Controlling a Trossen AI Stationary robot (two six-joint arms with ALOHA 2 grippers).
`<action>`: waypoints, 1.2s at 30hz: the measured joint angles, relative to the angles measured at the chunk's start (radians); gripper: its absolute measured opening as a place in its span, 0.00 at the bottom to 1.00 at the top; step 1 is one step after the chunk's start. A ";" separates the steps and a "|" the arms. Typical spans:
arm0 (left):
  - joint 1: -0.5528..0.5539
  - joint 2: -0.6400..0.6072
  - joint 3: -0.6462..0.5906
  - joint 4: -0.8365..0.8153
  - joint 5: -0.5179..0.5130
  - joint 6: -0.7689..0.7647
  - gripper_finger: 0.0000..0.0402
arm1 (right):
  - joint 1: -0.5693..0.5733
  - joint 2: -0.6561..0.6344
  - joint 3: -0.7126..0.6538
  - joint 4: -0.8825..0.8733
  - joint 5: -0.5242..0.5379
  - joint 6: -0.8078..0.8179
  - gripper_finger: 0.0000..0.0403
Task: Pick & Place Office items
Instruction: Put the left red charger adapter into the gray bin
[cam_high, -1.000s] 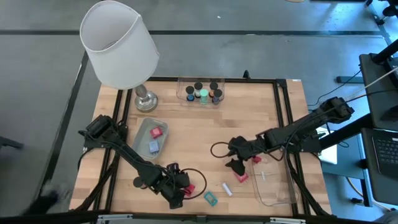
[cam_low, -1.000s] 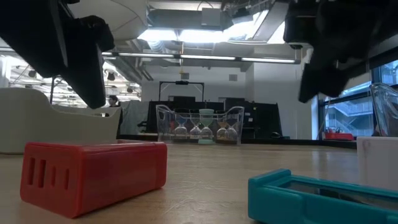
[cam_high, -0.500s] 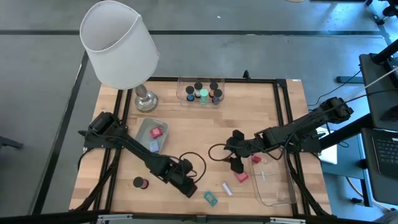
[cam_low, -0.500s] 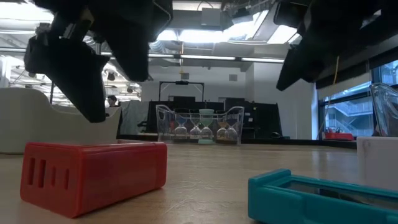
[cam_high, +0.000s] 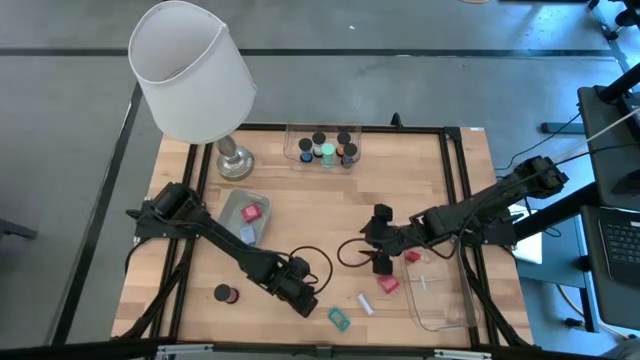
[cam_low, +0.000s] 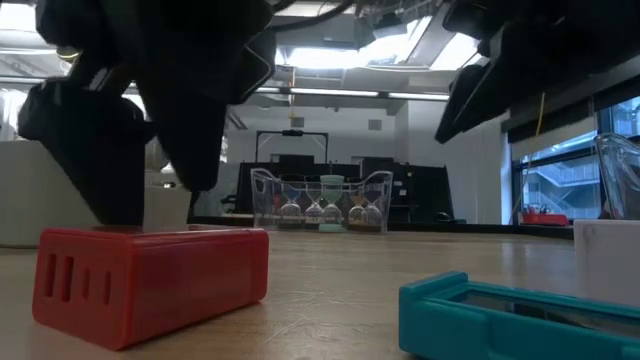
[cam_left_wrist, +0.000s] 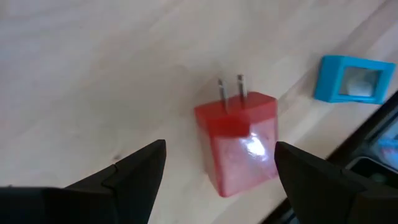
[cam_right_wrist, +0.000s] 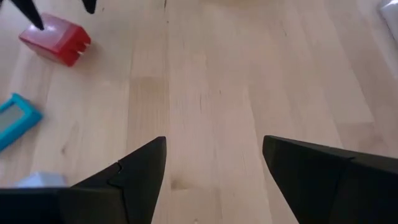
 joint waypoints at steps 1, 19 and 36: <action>0.002 0.001 0.000 -0.003 0.002 0.007 0.74 | 0.006 0.000 0.000 -0.005 0.016 -0.009 0.68; 0.003 0.001 0.000 0.000 -0.040 0.055 0.74 | 0.135 0.000 0.000 -0.033 0.555 0.094 0.68; 0.002 0.001 0.000 -0.004 -0.167 0.078 0.74 | 0.141 0.000 0.000 -0.025 0.174 -0.069 0.68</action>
